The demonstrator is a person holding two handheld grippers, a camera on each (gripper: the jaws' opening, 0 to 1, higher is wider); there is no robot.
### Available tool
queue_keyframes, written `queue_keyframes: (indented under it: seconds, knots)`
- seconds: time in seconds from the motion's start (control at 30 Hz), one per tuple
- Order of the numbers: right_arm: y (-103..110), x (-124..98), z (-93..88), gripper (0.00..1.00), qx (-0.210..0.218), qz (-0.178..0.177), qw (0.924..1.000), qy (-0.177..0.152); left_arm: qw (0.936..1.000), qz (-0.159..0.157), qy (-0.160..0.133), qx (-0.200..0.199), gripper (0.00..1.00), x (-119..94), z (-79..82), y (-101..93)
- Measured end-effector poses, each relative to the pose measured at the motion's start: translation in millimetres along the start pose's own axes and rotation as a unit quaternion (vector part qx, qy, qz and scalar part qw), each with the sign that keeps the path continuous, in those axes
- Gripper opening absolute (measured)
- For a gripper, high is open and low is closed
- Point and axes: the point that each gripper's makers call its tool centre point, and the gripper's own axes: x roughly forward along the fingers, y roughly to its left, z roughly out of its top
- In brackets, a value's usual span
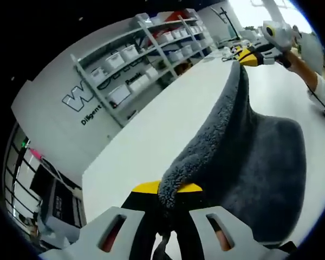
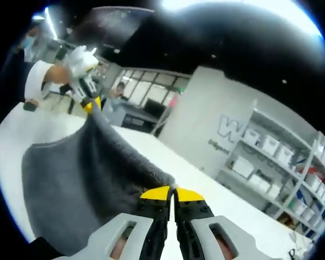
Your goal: Open the folded towel by lifting each exposed corner and separating the folded layers until the towel lies flat within the target outline without major curled edges
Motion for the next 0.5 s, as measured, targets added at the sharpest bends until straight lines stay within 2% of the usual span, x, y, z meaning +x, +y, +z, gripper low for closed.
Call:
queue_keyframes:
  seconds: [0.33,0.5]
  knots:
    - [-0.1,11.7,-15.7,0.00,0.022,-0.002,0.9997,0.010,1.0000,-0.002,0.003,-0.007,0.07,19.9,-7.1,2.0]
    - [2.4,23.4,-28.2,0.00,0.024,-0.001,0.9995,0.022,0.9999,-0.002,0.008,-0.013,0.08,35.0,-16.0,3.2]
